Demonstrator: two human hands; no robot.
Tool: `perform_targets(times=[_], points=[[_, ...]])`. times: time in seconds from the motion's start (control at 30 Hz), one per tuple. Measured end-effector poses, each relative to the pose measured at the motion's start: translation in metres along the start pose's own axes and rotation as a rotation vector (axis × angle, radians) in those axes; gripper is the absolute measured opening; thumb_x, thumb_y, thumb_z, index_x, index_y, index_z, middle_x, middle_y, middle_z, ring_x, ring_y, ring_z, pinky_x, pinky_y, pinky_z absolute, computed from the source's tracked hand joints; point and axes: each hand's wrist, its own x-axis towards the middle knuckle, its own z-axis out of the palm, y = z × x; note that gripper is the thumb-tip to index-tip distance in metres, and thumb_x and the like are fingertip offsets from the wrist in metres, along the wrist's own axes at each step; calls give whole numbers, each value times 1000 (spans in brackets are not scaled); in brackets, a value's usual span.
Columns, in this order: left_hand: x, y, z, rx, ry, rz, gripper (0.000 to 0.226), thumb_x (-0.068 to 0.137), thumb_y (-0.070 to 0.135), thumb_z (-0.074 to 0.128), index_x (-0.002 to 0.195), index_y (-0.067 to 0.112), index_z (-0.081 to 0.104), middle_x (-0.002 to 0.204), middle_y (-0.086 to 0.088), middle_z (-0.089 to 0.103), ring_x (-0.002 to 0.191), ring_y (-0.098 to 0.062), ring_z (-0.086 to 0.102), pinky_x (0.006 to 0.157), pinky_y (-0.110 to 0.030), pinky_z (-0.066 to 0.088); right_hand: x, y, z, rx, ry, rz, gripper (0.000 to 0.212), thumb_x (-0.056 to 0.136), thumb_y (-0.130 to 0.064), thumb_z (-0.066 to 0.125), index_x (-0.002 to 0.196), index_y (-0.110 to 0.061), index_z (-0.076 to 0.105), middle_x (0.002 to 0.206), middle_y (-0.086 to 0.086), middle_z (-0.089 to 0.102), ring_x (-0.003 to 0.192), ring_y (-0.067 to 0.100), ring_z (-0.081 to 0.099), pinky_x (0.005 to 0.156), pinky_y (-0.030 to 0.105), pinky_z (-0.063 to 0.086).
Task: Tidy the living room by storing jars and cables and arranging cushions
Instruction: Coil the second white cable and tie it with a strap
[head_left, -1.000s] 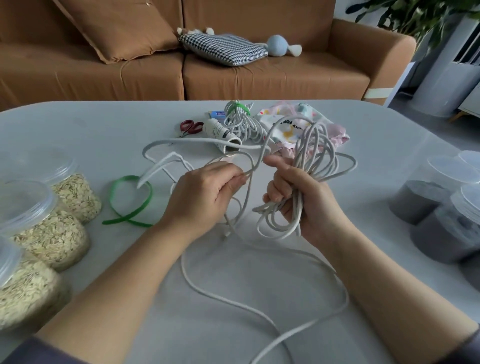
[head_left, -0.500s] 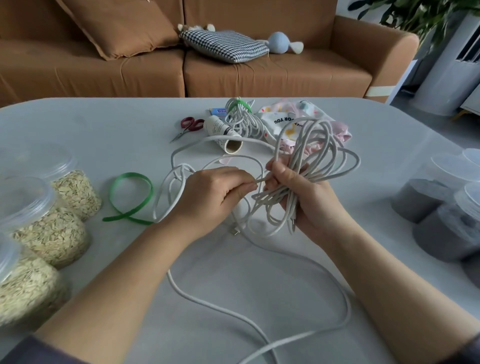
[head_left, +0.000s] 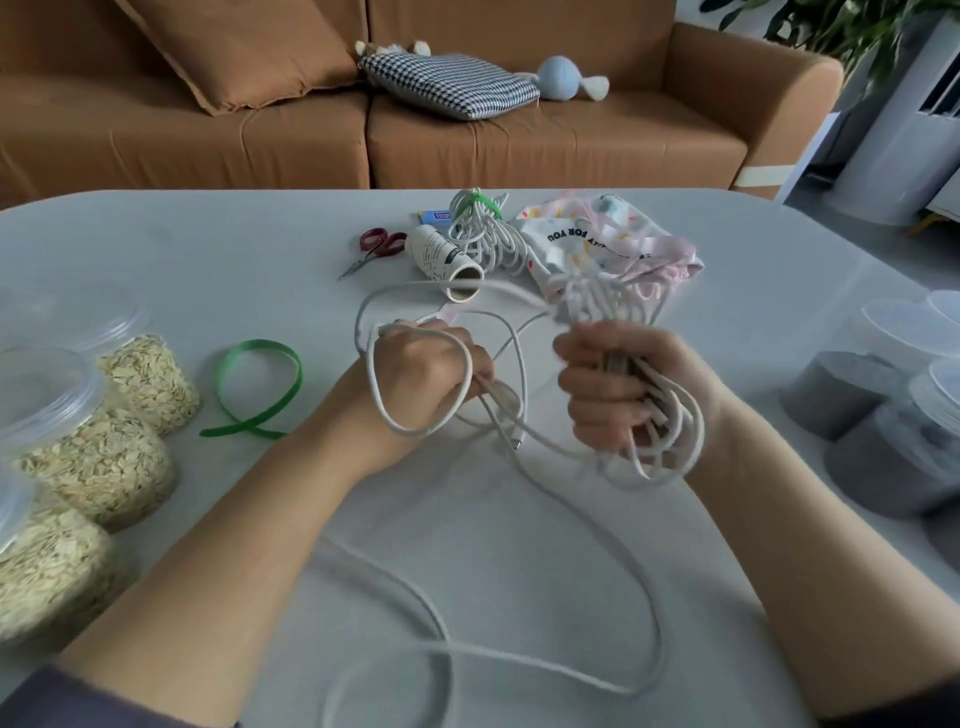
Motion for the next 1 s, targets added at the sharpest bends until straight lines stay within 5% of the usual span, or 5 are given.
perform_targets(times=[0.23,0.37,0.7,0.83,1.0], points=[[-12,-27,-5,-136,75,-271,33,99,43,34,92,25,61,73,15,54,70,7,51,62,-20,35,-2,10,6,-273,167,79,27,70,-27,76,90,-10,70,88,10,66,33,6,37,40,22,44],[-8,-14,-9,-83,85,-214,27,93,33,43,77,17,58,58,14,41,56,-7,39,54,-23,31,4,14,10,-348,306,-50,35,79,-27,59,112,-16,66,112,10,67,36,7,39,42,23,46],[-4,0,-21,-140,97,-102,40,94,35,36,69,11,54,60,7,41,58,-17,39,55,-32,33,3,17,22,-705,528,-232,26,90,-21,60,114,-22,70,90,-2,61,42,13,38,47,26,45],[-2,6,-17,-163,150,-94,35,95,37,43,74,13,58,57,14,37,56,-4,38,56,-23,27,6,19,29,-970,623,-336,11,88,-9,65,89,2,67,48,-9,49,37,10,39,42,26,42],[-1,5,-12,-202,255,-97,38,94,39,52,77,7,64,62,12,50,60,-5,41,56,-23,33,10,22,22,-1148,627,-435,34,84,-12,73,56,-24,57,51,-5,46,43,9,45,44,25,43]])
